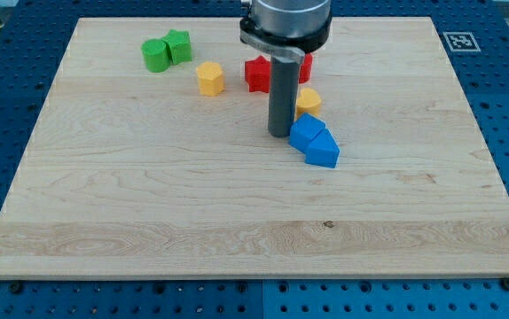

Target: Nudge the red star up a bit

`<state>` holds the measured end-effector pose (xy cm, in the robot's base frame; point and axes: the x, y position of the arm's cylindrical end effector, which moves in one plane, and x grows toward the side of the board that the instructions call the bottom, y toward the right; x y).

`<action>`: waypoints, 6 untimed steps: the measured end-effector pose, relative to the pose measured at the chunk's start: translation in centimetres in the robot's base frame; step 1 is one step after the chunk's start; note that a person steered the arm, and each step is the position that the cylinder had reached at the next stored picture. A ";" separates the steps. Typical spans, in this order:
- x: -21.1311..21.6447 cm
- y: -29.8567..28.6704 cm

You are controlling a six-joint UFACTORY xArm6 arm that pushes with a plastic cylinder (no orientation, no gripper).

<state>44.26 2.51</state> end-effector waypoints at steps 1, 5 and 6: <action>-0.1 -1.8; -10.9 -1.3; -10.9 1.9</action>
